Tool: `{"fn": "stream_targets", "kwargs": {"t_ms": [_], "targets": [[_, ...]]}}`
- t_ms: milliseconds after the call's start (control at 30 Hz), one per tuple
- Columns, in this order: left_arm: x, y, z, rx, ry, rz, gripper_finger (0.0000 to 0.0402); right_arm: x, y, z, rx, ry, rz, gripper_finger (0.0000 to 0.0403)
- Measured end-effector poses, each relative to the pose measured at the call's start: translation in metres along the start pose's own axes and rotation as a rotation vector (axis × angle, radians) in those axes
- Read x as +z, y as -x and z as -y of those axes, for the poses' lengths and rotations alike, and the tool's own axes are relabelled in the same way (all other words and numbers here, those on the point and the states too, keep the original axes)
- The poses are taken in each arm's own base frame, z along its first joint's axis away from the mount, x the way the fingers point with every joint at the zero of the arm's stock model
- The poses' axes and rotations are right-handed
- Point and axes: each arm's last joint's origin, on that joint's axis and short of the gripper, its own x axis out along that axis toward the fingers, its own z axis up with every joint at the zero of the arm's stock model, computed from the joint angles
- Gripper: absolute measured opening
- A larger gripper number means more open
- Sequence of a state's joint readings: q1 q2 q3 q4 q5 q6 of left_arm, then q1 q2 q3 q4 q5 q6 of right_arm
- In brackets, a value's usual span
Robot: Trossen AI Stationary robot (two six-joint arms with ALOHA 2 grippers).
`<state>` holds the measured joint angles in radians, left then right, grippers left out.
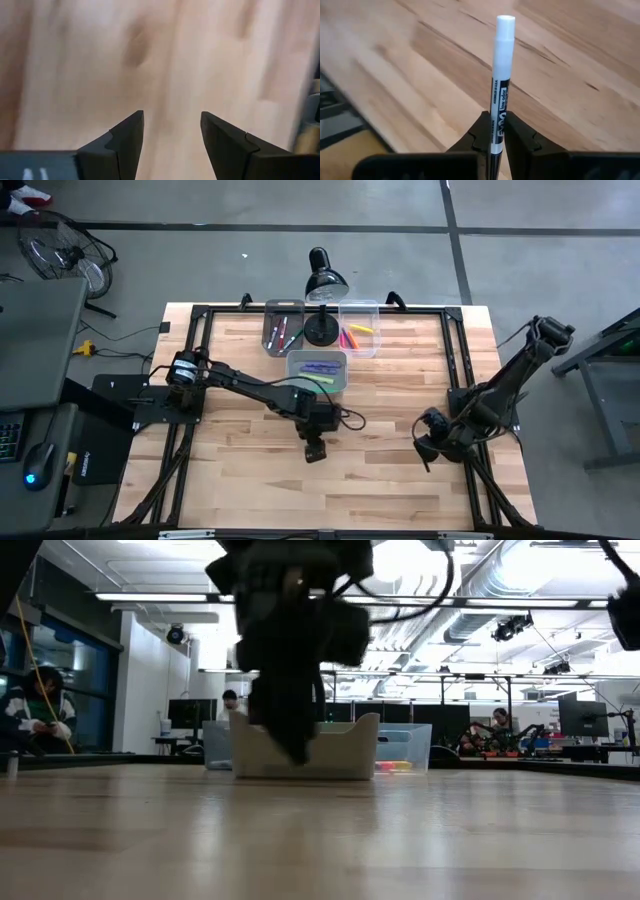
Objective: Pick & Place Markers
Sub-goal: Put the medium black marker into the black bin
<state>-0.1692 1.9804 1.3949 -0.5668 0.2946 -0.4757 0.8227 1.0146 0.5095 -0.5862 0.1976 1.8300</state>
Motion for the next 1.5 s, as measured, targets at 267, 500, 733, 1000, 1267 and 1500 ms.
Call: {"fn": "stream_targets", "kwargs": {"t_ms": [267,500,733,1000,1267,1500], "targets": [[0.041,0.029,0.016,-0.223,-0.085,0.189,0.0193,0.005,0.013,-0.01,0.18,0.087,0.119,0.0028],[0.083,0.079,0.036,-0.353,-0.268,0.437,0.0193,0.01,0.024,-0.019,0.319,0.166,0.297,0.0026],[0.104,0.106,0.047,-0.272,-0.304,0.696,0.0193,0.015,0.04,-0.031,0.445,0.298,0.539,0.0029],[0.11,0.113,0.046,-0.214,-0.251,0.821,0.0193,0.022,0.058,-0.042,0.472,0.505,0.772,0.0032],[0.116,0.121,0.049,-0.204,-0.226,0.952,0.0193,0.033,0.058,-0.047,0.436,0.636,0.805,0.003],[0.117,0.122,0.048,-0.178,-0.204,0.98,0.0193,0.04,0.063,-0.055,0.496,0.694,0.836,0.0031]]}}
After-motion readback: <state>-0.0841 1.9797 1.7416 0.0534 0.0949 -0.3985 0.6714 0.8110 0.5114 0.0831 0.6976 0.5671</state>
